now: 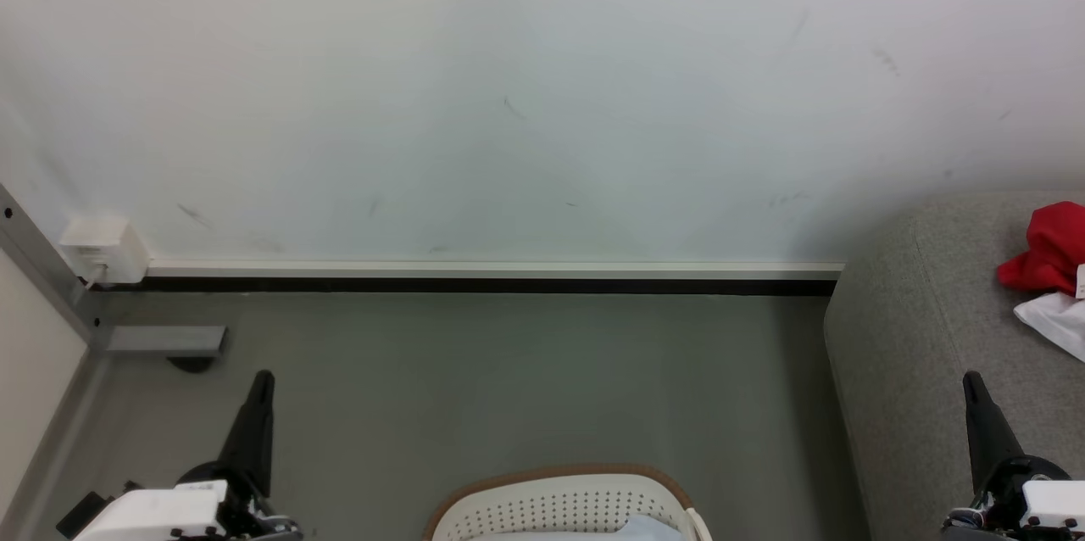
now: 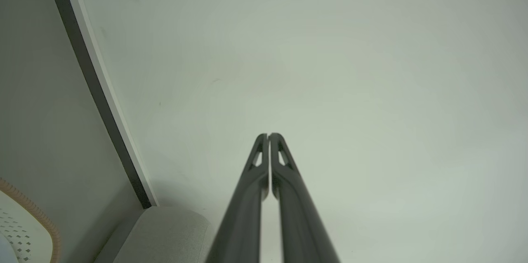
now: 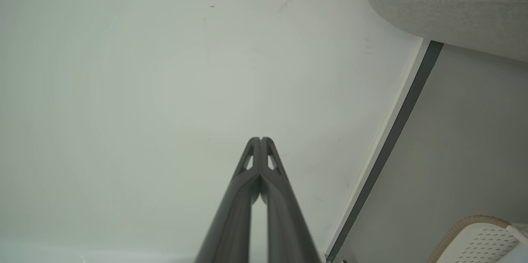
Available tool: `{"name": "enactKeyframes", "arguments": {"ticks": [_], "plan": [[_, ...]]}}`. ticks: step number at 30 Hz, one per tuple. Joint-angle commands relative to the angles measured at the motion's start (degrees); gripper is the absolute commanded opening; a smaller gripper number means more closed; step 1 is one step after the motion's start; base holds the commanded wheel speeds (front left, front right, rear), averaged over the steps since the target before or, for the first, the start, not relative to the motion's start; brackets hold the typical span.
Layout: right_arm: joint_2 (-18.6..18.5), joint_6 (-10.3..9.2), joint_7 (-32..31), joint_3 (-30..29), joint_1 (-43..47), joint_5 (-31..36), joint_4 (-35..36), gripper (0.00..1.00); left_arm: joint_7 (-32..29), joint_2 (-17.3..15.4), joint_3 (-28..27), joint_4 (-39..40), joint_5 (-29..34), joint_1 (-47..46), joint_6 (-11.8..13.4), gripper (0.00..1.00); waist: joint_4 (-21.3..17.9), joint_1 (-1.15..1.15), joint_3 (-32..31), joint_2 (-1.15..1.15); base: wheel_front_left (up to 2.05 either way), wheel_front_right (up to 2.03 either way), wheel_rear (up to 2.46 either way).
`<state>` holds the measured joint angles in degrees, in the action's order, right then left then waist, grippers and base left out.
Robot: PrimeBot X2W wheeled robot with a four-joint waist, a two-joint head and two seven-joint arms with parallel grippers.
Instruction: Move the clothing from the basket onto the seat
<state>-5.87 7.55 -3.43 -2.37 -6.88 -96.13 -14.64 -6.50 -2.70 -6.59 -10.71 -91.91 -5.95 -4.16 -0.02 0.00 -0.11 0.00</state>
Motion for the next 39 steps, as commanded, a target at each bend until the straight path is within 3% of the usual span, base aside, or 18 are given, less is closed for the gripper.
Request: {"name": "enactKeyframes", "arguments": {"ticks": [1, 39], "plan": [[-0.5, -0.12, 0.4, 0.0, -0.1, -0.1, 0.3, 0.0, -0.2, -0.3, -0.2, 0.1, -0.8, -0.3, -0.1, 0.0, 0.0, 0.0, 0.0, 0.0, 0.0, 0.0, 0.0], [-1.5, -0.12, 1.4, 1.4, 0.0, -1.4, 0.5, 0.0, -0.2, -0.3, -0.2, 0.2, -0.8, -0.3, -0.1, 0.0, 0.0, 0.0, 0.0, 0.0, 0.0, 0.0, 0.0]]}}
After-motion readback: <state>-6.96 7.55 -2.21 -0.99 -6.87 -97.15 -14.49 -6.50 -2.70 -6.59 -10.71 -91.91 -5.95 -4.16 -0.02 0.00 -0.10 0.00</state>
